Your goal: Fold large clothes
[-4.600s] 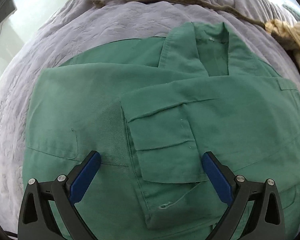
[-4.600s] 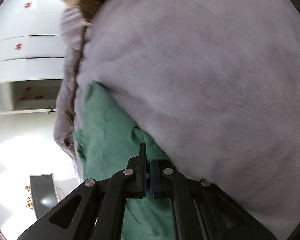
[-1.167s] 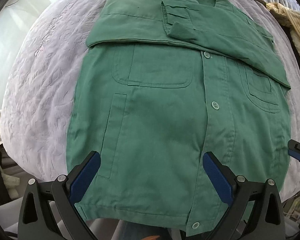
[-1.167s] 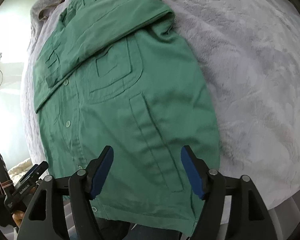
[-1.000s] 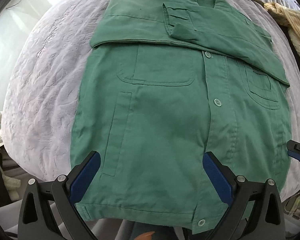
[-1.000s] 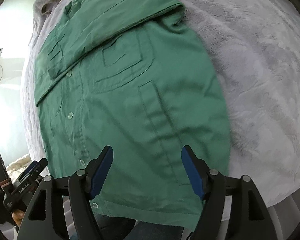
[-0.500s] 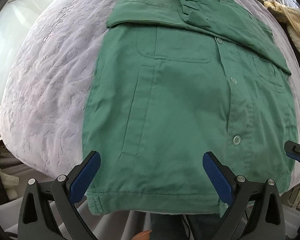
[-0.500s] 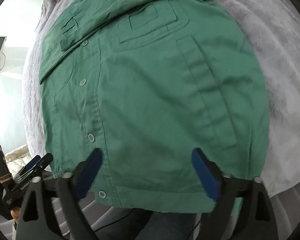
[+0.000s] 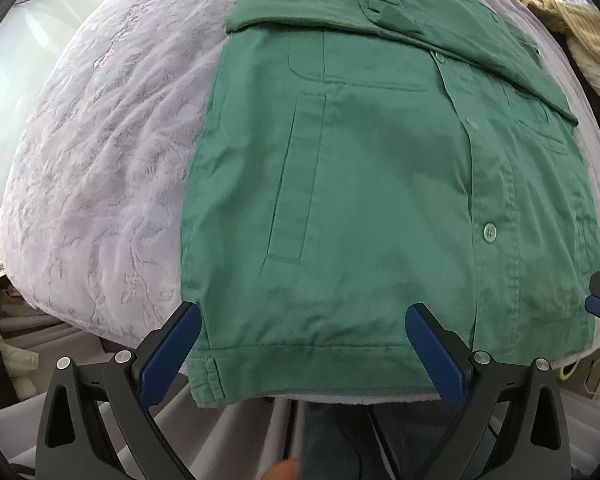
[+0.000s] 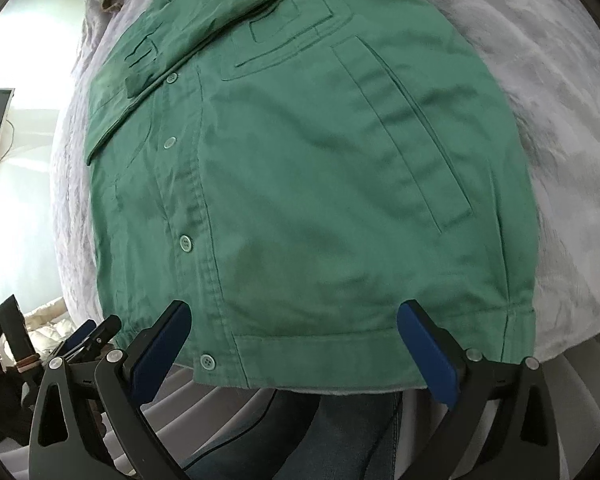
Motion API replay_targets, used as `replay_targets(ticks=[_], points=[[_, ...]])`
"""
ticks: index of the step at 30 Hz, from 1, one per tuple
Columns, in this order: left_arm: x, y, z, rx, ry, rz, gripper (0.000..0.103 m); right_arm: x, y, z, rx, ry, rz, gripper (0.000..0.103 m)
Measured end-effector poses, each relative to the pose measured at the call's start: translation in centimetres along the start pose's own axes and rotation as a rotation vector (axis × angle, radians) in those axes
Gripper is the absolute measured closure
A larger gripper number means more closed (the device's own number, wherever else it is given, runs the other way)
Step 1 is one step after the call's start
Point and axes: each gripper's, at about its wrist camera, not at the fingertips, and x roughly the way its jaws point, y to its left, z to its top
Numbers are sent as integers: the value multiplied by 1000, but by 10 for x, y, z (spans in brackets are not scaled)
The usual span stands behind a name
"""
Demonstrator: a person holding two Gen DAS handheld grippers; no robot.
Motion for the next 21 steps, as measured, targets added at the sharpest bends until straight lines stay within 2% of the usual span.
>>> replay_targets(ticks=[4, 7, 11, 14, 17, 21], points=[[13, 5, -11, 4, 30, 11, 1, -6, -16, -7, 37, -21, -5, 0], [23, 14, -23, -7, 80, -35, 1, -17, -32, -9, 68, -61, -10, 1], [17, 45, -24, -67, 29, -75, 1, -41, -62, -1, 126, -176, -46, 0], [21, 71, -16, -102, -16, -62, 1, -49, -89, 7, 180, -229, -76, 0], [35, 92, -9, -133, -10, -75, 1, -43, -112, 13, 229, -221, -50, 0], [49, 103, -2, -150, 13, -180, 1, -23, -126, 12, 268, -181, -20, 1]])
